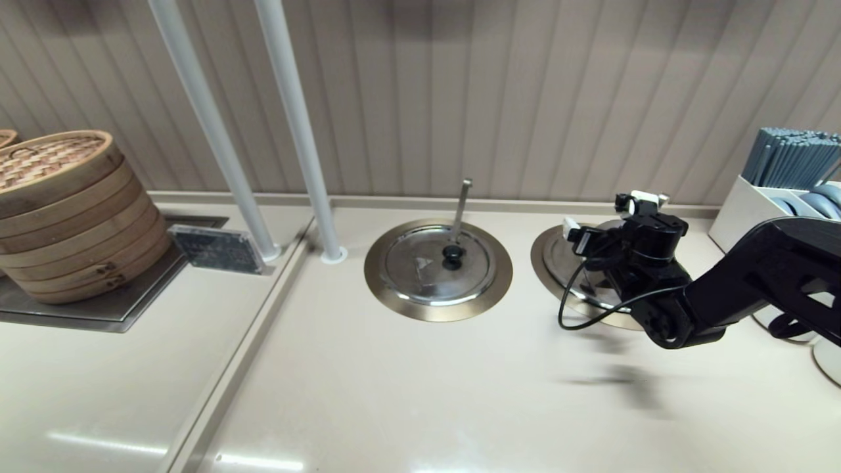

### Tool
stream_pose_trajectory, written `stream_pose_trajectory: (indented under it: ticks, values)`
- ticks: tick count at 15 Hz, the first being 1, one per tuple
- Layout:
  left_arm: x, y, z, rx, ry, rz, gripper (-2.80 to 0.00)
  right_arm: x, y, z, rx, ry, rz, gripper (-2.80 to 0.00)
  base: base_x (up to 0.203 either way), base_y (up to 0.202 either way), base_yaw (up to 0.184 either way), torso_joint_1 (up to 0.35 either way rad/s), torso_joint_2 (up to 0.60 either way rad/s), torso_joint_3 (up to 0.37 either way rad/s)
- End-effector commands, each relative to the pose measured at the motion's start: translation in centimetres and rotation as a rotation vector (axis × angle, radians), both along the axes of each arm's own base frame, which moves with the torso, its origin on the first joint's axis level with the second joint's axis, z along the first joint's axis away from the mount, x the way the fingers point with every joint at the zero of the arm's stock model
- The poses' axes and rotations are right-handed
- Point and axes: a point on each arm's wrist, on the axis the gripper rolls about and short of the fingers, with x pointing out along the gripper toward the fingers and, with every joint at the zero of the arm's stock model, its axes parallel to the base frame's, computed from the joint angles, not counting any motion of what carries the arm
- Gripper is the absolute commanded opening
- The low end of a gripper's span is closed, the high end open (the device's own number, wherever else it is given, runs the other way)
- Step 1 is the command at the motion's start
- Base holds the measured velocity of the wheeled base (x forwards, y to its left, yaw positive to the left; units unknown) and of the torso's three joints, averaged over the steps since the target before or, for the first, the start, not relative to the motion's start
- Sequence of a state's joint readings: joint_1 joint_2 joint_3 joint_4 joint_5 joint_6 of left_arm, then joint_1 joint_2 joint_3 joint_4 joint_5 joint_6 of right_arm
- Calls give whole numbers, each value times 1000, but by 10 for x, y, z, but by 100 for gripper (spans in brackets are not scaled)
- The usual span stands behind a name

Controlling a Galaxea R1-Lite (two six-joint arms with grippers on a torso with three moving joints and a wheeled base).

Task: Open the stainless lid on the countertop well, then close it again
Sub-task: Open the lid

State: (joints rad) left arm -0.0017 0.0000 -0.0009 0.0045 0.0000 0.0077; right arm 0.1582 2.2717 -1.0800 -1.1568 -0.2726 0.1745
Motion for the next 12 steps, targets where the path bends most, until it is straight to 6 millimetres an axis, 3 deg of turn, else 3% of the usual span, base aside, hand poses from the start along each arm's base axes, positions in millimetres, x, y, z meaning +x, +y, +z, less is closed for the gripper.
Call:
stream_pose_trajectory:
  ticks: [1,12]
  values:
    - [0,0,0,0,-1,0,-280,-2,5,-3,0,10,11,0,0,0,0,0,0,0]
    - [0,0,0,0,0,0,-280,-19,45,-10,-6,24,67,0,0,0,0,0,0,0]
